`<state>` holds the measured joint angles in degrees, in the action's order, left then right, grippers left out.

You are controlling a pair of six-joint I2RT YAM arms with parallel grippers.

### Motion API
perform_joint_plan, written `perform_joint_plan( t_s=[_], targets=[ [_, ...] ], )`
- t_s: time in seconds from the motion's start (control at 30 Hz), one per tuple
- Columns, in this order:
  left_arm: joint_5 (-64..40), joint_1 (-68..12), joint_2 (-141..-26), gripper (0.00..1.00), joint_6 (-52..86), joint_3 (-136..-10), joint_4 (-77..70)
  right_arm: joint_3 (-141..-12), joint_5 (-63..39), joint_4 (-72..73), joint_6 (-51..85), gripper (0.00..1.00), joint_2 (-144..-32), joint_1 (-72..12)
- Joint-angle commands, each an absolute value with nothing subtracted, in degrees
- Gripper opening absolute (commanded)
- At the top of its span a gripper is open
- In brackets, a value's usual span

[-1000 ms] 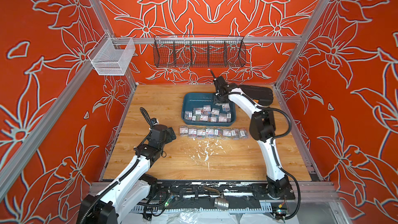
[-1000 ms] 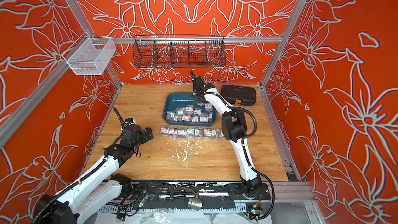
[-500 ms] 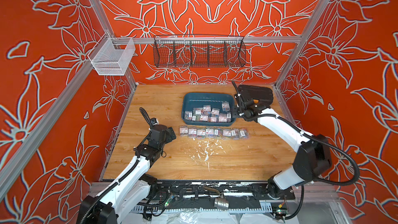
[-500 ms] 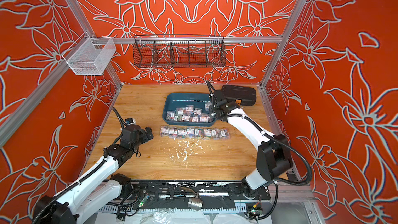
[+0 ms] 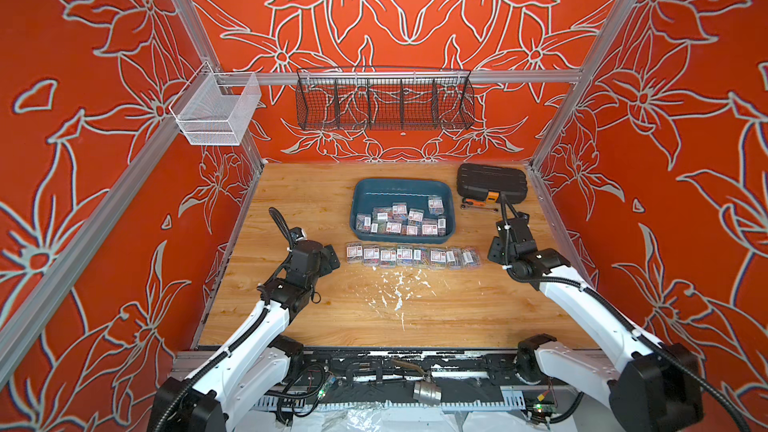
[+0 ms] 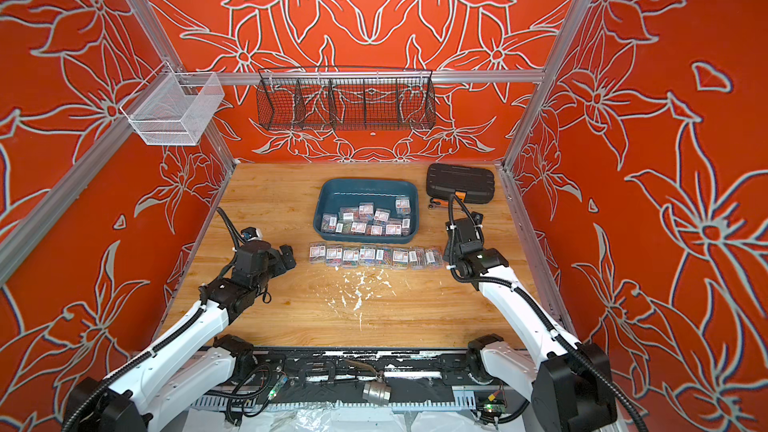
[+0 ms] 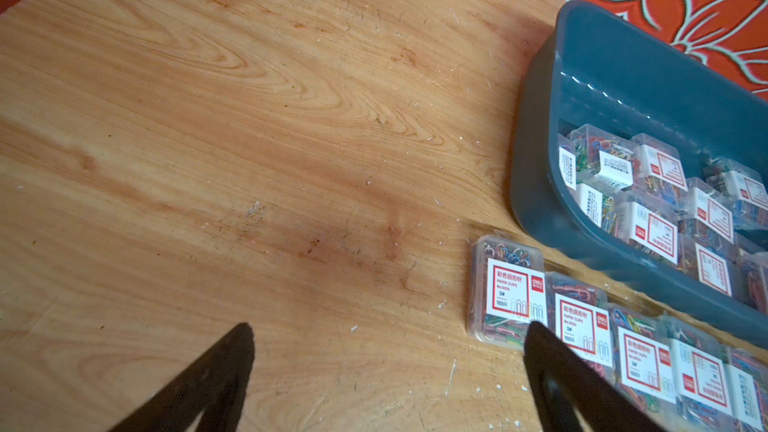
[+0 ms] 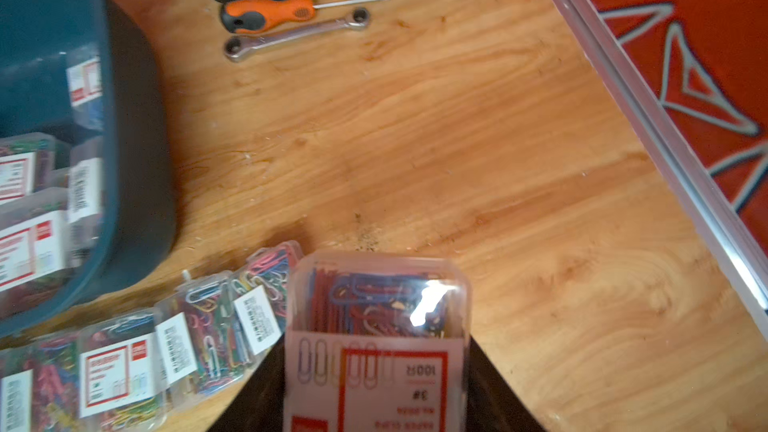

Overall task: Take the paper clips out of the storage box
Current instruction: Place the boxed paper clips at the center of the board.

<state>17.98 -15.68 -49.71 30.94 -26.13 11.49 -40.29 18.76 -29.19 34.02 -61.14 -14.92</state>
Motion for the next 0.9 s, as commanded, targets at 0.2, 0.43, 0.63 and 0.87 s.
perform_joint_plan(
  t_s=[0.2,0.43,0.63,0.87],
  targets=[
    [18.1,-15.5,-49.0,0.99,31.3,-25.1,11.3,-39.0,15.7,-24.1,39.9,0.53,-68.1,-11.8],
    [18.5,-15.6,-48.3,0.99,31.4,-24.7,11.1,-41.5,11.1,-21.5,40.4,0.55,-79.6,-10.3],
    [18.4,-15.6,-48.5,0.99,31.3,-24.9,11.3,-43.1,9.1,-20.3,40.7,0.55,-85.0,-9.1],
    [18.5,-15.6,-47.6,0.99,31.3,-24.4,11.0,-45.9,8.7,-21.2,40.1,0.64,-88.1,-8.4]
  ],
)
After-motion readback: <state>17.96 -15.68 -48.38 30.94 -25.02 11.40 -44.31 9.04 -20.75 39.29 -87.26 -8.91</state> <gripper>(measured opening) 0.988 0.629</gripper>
